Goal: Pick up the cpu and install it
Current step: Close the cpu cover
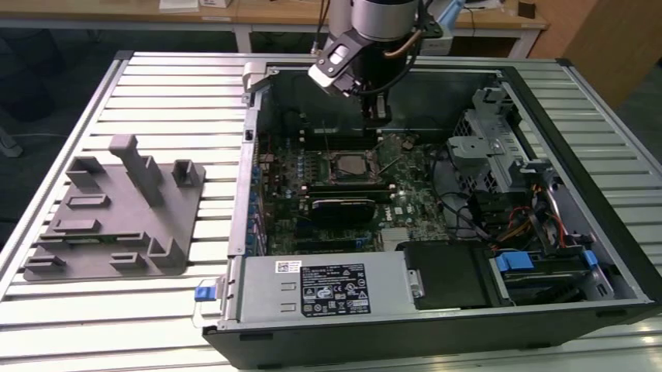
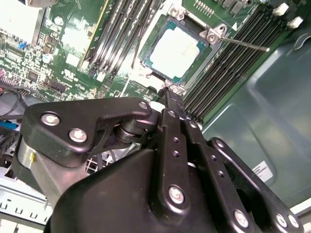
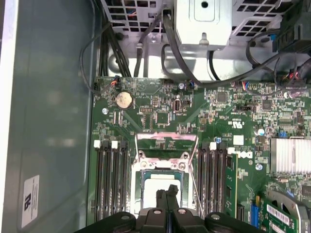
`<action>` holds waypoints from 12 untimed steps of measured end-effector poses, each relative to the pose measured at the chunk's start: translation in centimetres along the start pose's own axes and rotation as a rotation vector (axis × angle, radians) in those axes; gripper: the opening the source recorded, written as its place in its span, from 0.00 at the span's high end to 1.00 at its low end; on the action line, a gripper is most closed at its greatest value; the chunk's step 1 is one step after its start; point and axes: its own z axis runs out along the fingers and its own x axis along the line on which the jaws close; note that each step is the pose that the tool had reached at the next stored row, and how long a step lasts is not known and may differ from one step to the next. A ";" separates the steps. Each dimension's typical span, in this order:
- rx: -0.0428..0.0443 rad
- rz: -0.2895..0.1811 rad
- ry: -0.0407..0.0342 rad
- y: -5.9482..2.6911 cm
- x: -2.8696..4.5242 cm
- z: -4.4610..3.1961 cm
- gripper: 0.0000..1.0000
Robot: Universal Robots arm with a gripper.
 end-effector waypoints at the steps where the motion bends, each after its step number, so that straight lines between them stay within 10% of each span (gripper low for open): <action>1: 0.0000 0.000 0.0001 0.12 0.00 0.01 0.89; 12: 0.0022 0.000 0.0000 1.75 -0.02 0.09 0.89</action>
